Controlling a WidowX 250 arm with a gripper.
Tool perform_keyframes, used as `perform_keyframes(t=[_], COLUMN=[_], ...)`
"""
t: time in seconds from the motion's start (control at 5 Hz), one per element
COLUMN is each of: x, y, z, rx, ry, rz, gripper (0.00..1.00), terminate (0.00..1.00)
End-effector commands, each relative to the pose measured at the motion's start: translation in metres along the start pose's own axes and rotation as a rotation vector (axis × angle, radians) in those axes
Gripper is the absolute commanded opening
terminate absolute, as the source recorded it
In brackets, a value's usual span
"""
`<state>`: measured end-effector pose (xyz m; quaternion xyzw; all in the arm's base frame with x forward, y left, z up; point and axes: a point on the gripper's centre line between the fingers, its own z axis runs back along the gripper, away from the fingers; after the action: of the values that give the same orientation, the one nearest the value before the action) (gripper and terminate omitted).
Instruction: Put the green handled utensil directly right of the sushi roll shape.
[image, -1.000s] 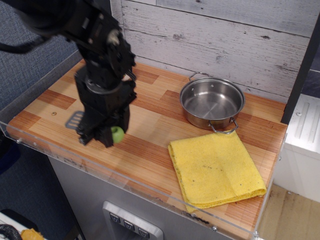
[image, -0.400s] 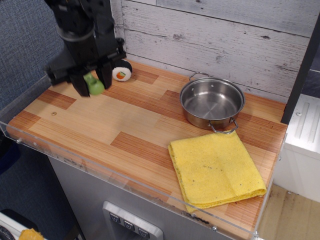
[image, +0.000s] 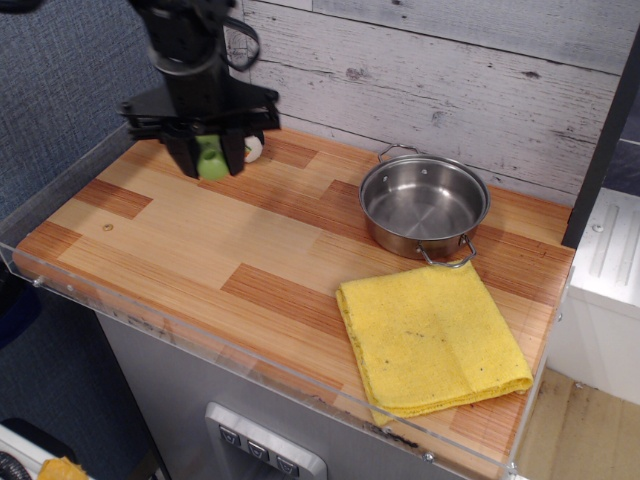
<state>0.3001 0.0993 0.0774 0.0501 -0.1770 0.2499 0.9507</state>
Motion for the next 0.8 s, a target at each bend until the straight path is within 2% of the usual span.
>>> perform_keyframes(t=[0.0, 0.2, 0.6], x=[0.000, 0.001, 0.003], y=[-0.047, -0.059, -0.056], z=[-0.010, -0.022, -0.049], rx=[-0.044, -0.044, -0.065], ry=[-0.153, -0.167, -0.075], rz=[-0.274, -0.349, -0.343], gripper=[0.00, 0.00, 0.00], terminate=[0.00, 0.00, 0.00])
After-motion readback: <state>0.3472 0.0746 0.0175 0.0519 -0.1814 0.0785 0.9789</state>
